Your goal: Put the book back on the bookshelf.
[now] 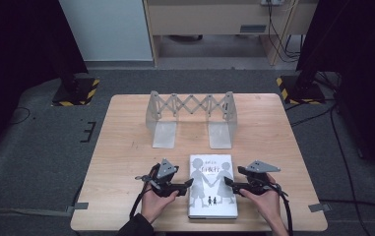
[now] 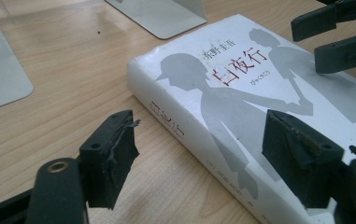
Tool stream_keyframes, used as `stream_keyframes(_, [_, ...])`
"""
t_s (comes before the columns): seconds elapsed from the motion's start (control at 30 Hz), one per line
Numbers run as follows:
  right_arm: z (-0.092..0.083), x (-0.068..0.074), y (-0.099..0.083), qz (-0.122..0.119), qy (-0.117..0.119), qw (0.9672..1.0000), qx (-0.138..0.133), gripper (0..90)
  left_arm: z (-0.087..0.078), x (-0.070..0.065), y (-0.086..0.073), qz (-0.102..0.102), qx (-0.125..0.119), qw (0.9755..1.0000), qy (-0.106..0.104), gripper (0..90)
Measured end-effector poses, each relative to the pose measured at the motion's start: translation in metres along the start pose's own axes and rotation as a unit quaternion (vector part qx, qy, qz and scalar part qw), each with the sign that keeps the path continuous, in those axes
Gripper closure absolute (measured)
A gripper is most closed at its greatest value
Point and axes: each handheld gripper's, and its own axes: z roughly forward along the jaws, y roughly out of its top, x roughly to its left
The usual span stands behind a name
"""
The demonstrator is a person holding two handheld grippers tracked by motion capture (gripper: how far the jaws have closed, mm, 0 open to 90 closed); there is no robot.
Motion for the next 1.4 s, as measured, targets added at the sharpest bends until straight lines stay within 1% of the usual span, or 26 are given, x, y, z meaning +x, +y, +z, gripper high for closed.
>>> stream_keyframes(0.07, [0.002,0.001,-0.001,0.002,0.002,1.0000,0.002,26.1,0.004,-0.001,-0.001,0.000,0.006,1.0000,-0.006,22.4])
stream_keyframes(0.17, [0.003,0.002,-0.001,0.005,0.005,1.0000,0.002,26.0,0.006,-0.003,-0.002,0.004,0.012,0.9999,-0.008,21.7])
stream_keyframes(0.2, [0.004,0.003,-0.001,0.008,0.009,0.9999,0.002,26.0,0.007,-0.004,-0.003,0.004,0.012,0.9999,-0.010,21.4])
stream_keyframes(0.3, [0.006,0.003,-0.002,0.014,0.014,0.9998,0.000,25.7,0.015,-0.009,-0.004,0.007,0.023,0.9996,-0.017,20.3])
stream_keyframes(0.37, [0.006,0.002,-0.002,0.015,0.015,0.9998,0.000,25.6,0.017,-0.010,-0.005,0.008,0.022,0.9995,-0.019,19.6])
stream_keyframes(0.43, [0.006,0.002,-0.003,0.018,0.017,0.9997,-0.002,25.5,0.019,-0.011,-0.005,0.007,0.021,0.9994,-0.026,18.1])
stream_keyframes(0.47, [0.007,0.002,-0.004,0.020,0.018,0.9996,-0.003,25.5,0.020,-0.012,-0.005,0.006,0.020,0.9995,-0.025,18.0])
stream_keyframes(0.53, [0.007,0.002,-0.004,0.023,0.020,0.9995,-0.004,25.0,0.021,-0.013,-0.005,0.012,0.017,0.9995,-0.024,15.5])
stream_keyframes(0.57, [0.008,0.002,-0.005,0.027,0.024,0.9993,-0.003,25.0,0.022,-0.014,-0.006,0.012,0.017,0.9994,-0.027,13.2])
stream_keyframes(0.6, [0.008,0.002,-0.005,0.027,0.024,0.9993,-0.003,25.0,0.024,-0.014,-0.006,0.012,0.017,0.9992,-0.033,13.2])
stream_keyframes(0.63, [0.010,0.003,-0.005,0.034,0.028,0.9990,-0.004,24.9,0.026,-0.015,-0.007,0.009,0.013,0.9991,-0.039,9.1])
stream_keyframes(0.7, [0.010,0.003,-0.005,0.032,0.029,0.9991,-0.004,24.9,0.030,-0.016,-0.008,0.006,0.007,0.9989,-0.046,7.5])
stream_keyframes(0.73, [0.011,0.004,-0.005,0.030,0.030,0.9991,-0.005,24.8,0.032,-0.018,-0.009,0.001,0.002,0.9987,-0.050,6.6])
stream_keyframes(0.87, [0.011,0.004,-0.005,0.031,0.031,0.9990,-0.005,24.4,0.035,-0.020,-0.009,-0.003,0.000,0.9985,-0.055,6.6])
stream_keyframes(1.1, [0.013,0.004,-0.006,0.035,0.032,0.9989,-0.006,23.3,0.038,-0.022,-0.011,-0.010,-0.007,0.9986,-0.052,1.8])
stream_keyframes(1.17, [0.013,0.004,-0.006,0.037,0.032,0.9988,-0.007,22.9,0.039,-0.022,-0.012,-0.011,-0.010,0.9985,-0.052,1.6])
stream_keyframes(1.2, [0.013,0.004,-0.006,0.037,0.032,0.9988,-0.007,22.9,0.038,-0.022,-0.013,-0.015,-0.009,0.9985,-0.051,1.6])
stream_keyframes(1.3, [0.014,0.004,-0.006,0.040,0.034,0.9986,-0.007,22.2,0.040,-0.023,-0.015,-0.035,-0.012,0.9980,-0.051,0.0])
stream_keyframes(1.4, [0.015,0.004,-0.006,0.043,0.035,0.9984,-0.007,22.0,0.040,-0.024,-0.016,-0.034,-0.011,0.9982,-0.048,0.0])
